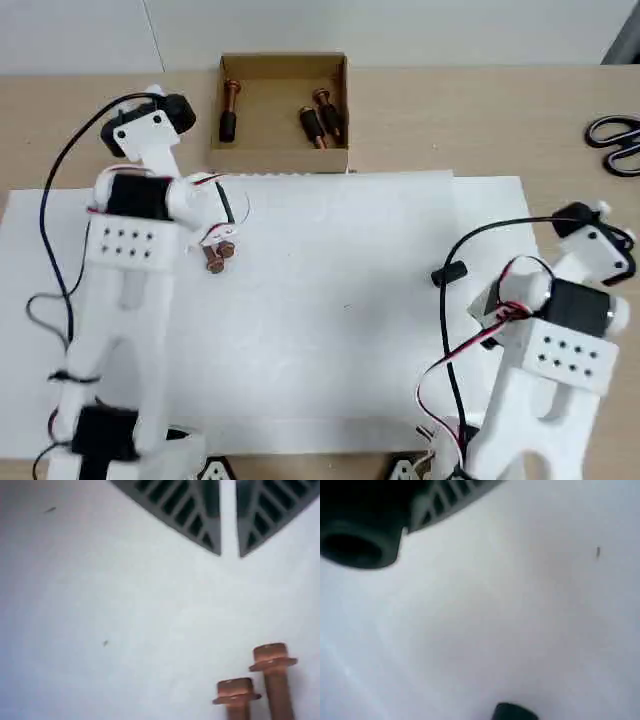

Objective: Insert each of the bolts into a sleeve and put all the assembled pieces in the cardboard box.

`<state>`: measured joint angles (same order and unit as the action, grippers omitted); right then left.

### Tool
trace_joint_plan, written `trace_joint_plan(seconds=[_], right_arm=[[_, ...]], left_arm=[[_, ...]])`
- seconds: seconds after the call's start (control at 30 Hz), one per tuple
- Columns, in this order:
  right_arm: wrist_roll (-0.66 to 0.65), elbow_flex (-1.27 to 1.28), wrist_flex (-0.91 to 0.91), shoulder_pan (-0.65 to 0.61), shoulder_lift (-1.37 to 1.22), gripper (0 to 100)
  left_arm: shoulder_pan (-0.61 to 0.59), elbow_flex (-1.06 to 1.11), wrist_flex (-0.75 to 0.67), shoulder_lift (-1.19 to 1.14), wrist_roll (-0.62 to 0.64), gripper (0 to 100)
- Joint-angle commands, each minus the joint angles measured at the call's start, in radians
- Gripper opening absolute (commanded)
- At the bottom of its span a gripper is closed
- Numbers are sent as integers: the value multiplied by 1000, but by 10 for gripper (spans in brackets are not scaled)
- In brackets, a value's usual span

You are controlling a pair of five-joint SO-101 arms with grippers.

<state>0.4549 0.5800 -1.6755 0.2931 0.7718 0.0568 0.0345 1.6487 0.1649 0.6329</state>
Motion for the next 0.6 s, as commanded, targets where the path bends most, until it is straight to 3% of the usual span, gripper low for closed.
trace_joint_plan(seconds=[0.0, 0.33, 0.5, 0.57], right_arm=[[-38, 21, -1, 42, 74, 2], [-38, 106, 8, 59, 285, 2], [-38, 107, 8, 59, 308, 2], [-38, 107, 8, 59, 308, 2]], left_arm=[[-48, -56, 18, -74, 51, 8], [-138, -73, -52, -270, 25, 21], [-135, -82, -95, -265, 25, 190], [-135, -90, -97, -272, 26, 216]])
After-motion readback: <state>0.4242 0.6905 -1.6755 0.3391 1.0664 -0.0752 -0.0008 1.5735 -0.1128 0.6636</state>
